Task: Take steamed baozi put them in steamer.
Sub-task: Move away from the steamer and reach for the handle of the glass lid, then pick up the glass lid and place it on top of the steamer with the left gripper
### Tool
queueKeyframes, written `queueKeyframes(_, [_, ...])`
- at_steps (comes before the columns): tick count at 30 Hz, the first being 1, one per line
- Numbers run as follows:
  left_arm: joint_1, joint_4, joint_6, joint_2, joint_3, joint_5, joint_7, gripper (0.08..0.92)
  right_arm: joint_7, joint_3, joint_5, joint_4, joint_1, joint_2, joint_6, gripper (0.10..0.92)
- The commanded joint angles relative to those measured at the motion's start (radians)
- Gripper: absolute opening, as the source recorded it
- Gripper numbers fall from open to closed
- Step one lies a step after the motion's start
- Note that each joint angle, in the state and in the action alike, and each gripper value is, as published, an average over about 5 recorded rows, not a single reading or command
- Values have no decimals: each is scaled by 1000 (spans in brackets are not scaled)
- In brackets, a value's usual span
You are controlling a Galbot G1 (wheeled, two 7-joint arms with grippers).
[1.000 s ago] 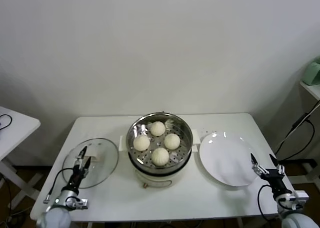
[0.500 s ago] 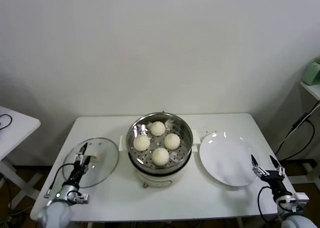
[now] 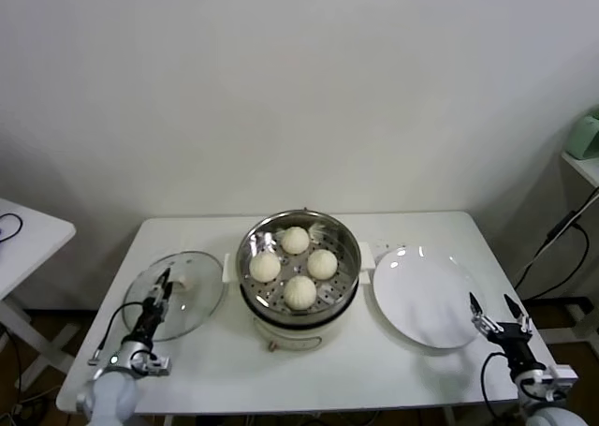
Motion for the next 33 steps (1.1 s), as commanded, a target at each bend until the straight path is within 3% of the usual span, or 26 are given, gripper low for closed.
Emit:
queueKeyframes(1, [-7,37,4,1,0,2,5,409,1,0,1,-1,3,5,4,823])
queueKeyframes(11, [-3,41,1,-3,-6,-2,-6,143,2,-6,10,-3,10,9,14,823])
queueKeyframes(17, [10,-12,6,-4,-12,-40,-1,127,0,-8,12,0,8,12,18,823])
queueKeyframes(33, [132,-414,240,57,57,-295,256,127,-11,-7,18,5,-2,9,28,823])
